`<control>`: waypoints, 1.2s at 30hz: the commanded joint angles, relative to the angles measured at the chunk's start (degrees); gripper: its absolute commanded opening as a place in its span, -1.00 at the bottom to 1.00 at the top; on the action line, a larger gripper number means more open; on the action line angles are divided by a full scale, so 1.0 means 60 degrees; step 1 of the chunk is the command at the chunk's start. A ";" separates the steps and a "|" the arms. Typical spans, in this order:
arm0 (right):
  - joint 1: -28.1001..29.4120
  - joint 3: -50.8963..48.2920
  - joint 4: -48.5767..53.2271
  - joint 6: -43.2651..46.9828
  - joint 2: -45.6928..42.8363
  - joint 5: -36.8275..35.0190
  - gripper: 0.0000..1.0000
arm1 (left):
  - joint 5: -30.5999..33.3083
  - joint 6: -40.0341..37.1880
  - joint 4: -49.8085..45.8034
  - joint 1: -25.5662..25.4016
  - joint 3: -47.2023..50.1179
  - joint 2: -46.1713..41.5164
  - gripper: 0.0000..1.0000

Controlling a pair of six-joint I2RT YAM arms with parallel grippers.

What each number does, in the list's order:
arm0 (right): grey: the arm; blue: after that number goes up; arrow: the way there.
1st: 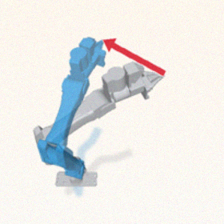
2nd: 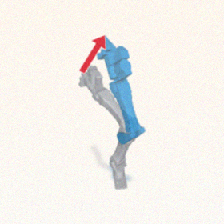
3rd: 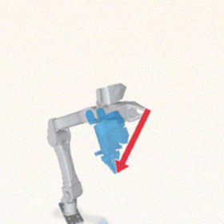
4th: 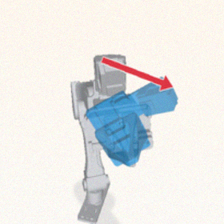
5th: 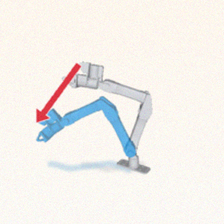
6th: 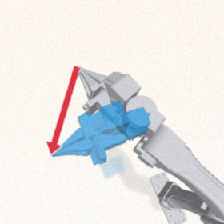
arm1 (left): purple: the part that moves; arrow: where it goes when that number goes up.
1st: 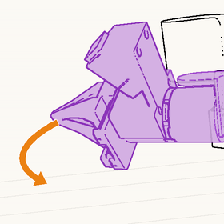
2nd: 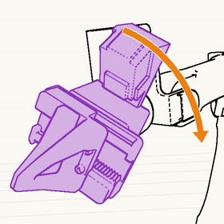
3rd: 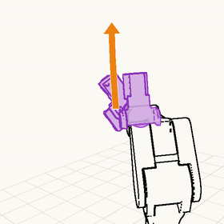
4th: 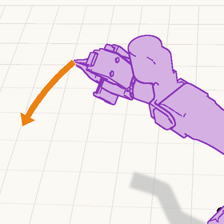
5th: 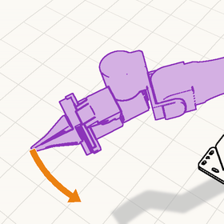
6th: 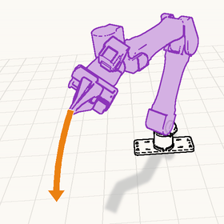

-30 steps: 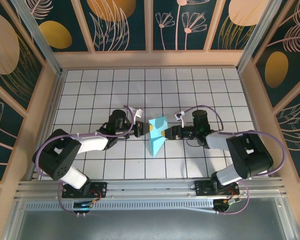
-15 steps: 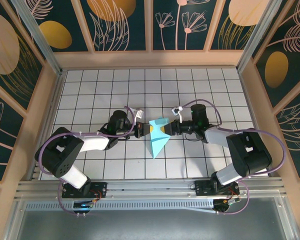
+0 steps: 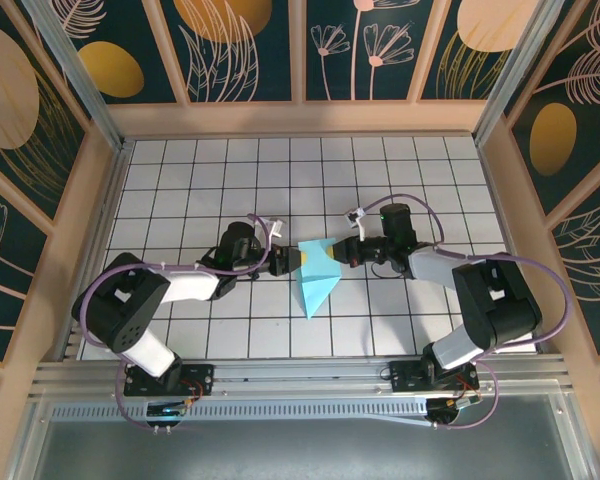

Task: Fold a paper plane with a square sheet of paper (fold left side to right side)
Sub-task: Fold the wing for the fifth time at the center of the table.

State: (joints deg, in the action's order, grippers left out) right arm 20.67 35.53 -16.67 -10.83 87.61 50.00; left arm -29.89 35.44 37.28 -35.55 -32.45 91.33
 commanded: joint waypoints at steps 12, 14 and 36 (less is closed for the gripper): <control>-0.0083 0.1318 0.2888 -0.2844 0.0270 -0.2278 -1.00 | 0.4155 -0.1509 -0.4110 -0.1730 -0.0591 -0.2520 -0.08; -0.0123 0.1469 0.3165 -0.3100 0.0330 -0.2367 -1.00 | 0.4720 -0.1554 -0.4557 -0.2309 -0.0795 -0.2509 -0.05; -0.0371 0.1768 0.3207 -0.3893 0.0954 -0.2045 -1.00 | 1.0256 -0.2329 -0.9005 -0.6125 -0.5386 0.2129 0.11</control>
State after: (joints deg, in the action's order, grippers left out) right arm 18.72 44.77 1.58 -33.61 92.97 37.34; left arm 24.69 22.50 -10.72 -71.77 -61.93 101.84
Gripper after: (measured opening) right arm 0.050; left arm 0.554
